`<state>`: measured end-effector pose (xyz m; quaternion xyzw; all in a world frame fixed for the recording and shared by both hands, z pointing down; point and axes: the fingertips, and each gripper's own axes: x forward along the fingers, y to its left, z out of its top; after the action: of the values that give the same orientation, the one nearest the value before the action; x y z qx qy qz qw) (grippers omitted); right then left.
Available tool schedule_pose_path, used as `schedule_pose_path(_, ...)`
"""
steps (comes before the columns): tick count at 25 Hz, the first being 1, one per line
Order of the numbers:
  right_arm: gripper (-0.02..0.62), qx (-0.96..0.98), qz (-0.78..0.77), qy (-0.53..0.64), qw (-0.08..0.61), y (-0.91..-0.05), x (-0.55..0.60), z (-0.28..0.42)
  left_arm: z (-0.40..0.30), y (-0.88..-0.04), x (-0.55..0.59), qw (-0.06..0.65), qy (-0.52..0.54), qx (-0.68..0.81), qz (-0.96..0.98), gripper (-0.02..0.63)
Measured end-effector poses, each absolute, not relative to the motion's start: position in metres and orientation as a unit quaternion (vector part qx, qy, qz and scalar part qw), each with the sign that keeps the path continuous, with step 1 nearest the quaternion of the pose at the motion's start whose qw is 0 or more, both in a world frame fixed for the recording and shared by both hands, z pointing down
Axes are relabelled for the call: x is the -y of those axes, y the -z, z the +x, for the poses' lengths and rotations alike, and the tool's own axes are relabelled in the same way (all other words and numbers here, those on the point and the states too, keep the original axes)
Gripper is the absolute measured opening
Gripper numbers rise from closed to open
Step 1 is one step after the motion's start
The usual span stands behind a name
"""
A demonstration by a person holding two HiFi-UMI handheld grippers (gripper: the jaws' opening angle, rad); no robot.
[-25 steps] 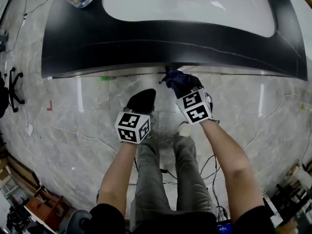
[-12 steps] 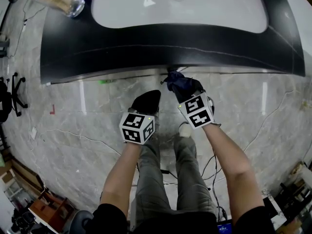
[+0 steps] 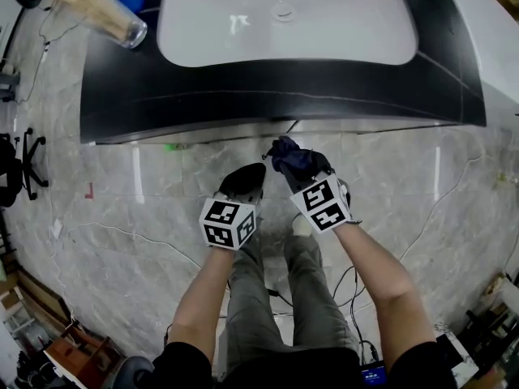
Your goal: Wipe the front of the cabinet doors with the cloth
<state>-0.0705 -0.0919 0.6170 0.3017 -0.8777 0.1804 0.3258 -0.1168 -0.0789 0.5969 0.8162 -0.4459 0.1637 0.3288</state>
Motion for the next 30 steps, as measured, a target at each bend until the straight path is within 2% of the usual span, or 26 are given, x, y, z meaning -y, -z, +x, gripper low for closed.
schedule_pose_path(17,0.109,0.898,0.283,-0.171,0.291,-0.525,0.034,-0.051,-0.093,-0.518,0.035,0.316,-0.135,0.478,0.809,0.006)
schedule_pose_path(30,0.109,0.894,0.299,-0.161,0.292,-0.512,0.025,-0.05,-0.095,-0.503,0.02,0.323,-0.116,0.467,0.815,0.005)
